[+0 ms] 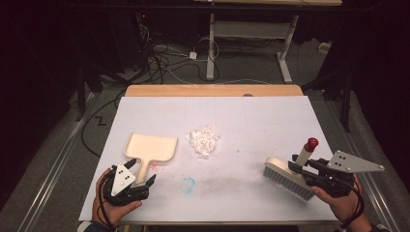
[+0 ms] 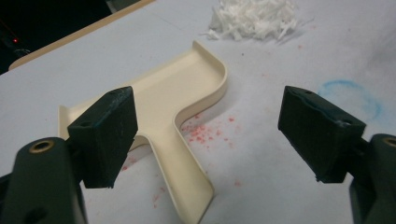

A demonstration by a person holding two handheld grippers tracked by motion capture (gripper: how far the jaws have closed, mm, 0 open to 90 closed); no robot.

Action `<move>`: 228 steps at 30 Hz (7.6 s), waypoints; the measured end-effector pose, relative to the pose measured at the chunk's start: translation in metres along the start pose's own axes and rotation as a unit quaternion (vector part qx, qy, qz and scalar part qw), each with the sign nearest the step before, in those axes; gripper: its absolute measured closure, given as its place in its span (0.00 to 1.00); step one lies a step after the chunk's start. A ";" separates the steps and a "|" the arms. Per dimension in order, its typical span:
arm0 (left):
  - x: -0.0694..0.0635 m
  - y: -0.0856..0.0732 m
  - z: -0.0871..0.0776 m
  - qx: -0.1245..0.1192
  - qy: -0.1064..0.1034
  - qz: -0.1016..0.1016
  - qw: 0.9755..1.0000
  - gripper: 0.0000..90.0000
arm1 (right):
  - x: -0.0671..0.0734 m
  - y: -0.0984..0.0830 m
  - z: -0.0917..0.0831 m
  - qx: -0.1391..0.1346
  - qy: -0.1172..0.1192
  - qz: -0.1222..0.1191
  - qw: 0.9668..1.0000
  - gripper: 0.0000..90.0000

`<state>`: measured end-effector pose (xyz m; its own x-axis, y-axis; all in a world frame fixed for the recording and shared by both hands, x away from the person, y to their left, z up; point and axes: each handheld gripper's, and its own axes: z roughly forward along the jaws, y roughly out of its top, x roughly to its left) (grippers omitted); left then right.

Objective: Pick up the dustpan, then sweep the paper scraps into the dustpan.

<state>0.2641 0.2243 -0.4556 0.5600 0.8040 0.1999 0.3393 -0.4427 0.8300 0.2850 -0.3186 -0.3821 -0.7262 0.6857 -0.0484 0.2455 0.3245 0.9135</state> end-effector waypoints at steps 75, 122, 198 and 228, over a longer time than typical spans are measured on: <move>0.053 0.010 0.065 0.207 0.001 -0.163 0.965 0.68 | -0.044 0.111 0.185 0.003 -0.051 -0.021 0.998 0.79; 0.049 0.040 0.026 0.295 -0.117 -0.032 0.948 0.71 | -0.025 0.116 0.276 -0.017 -0.067 -0.026 0.997 0.79; 0.045 0.091 0.065 0.416 -0.184 0.060 0.888 0.70 | 0.064 0.090 0.262 -0.006 -0.001 -0.086 0.996 0.79; 0.035 0.077 0.078 0.413 -0.193 0.047 0.889 0.70 | 0.139 0.097 0.262 -0.053 0.099 -0.051 0.992 0.79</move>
<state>0.3687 0.1869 -0.4252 0.7780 0.6235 -0.0774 0.6280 -0.7686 0.1216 0.3766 -0.0213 -0.4061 -0.8578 0.5089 -0.0721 0.1029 0.3075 0.9460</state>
